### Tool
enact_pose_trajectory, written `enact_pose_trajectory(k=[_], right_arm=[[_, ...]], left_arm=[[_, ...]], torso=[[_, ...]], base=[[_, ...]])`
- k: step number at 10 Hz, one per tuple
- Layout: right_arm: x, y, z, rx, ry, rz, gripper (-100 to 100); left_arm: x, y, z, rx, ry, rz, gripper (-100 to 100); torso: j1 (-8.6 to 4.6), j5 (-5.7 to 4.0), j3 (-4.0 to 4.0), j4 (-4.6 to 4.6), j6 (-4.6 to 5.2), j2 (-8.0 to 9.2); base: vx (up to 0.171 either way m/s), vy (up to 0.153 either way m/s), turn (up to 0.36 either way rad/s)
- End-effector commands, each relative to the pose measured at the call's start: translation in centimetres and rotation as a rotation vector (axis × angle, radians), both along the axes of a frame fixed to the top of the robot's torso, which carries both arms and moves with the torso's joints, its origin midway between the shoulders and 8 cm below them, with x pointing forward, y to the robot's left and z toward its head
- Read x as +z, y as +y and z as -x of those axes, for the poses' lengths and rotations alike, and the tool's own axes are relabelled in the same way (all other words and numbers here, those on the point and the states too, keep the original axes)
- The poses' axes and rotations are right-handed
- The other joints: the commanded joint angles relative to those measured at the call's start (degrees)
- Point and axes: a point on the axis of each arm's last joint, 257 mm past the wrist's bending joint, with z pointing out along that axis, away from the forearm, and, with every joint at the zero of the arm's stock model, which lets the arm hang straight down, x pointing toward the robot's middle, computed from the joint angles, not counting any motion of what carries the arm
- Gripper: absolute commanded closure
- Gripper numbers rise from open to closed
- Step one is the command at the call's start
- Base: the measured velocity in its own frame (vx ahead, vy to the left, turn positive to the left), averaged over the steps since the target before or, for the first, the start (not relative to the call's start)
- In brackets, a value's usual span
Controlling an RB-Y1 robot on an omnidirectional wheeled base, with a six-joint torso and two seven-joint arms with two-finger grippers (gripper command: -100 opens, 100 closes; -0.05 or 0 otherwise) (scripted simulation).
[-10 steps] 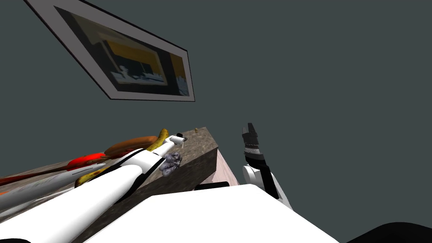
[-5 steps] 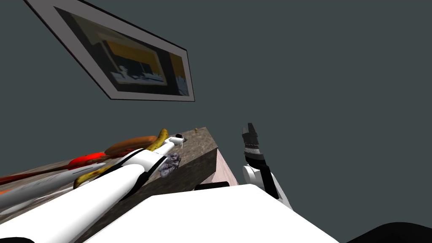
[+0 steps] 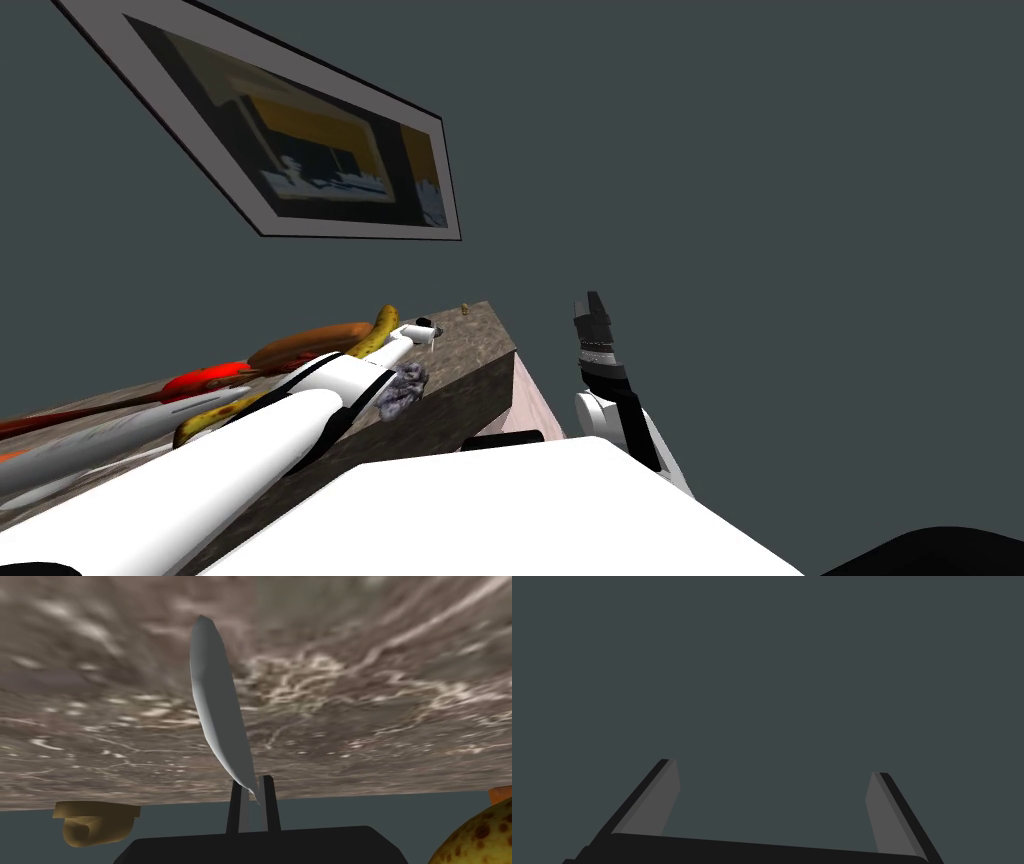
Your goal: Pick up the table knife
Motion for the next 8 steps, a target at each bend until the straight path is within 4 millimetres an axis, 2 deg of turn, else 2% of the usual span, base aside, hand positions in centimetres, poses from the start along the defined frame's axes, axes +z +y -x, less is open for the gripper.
enact_pose_trajectory(k=[1,2,8], right_arm=[[0.0,0.0,0.0,0.0,0.0,0.0,0],[0.0,0.0,0.0,0.0,0.0,0.0,0],[0.0,0.0,0.0,0.0,0.0,0.0,0]], left_arm=[[0.0,0.0,0.0,0.0,0.0,0.0,0],[0.7,0.0,-0.4,0.005,-0.008,-0.003,100],[1.9,-0.2,-0.8,0.024,-0.02,-0.004,100]], torso=[[0.0,0.0,0.0,0.0,0.0,0.0],[0.0,0.0,0.0,0.0,0.0,0.0],[0.03,-0.04,0.04,0.02,0.05,0.06]], base=[[0.0,0.0,0.0],[-0.012,0.029,-0.057],[-0.018,0.03,-0.035]])
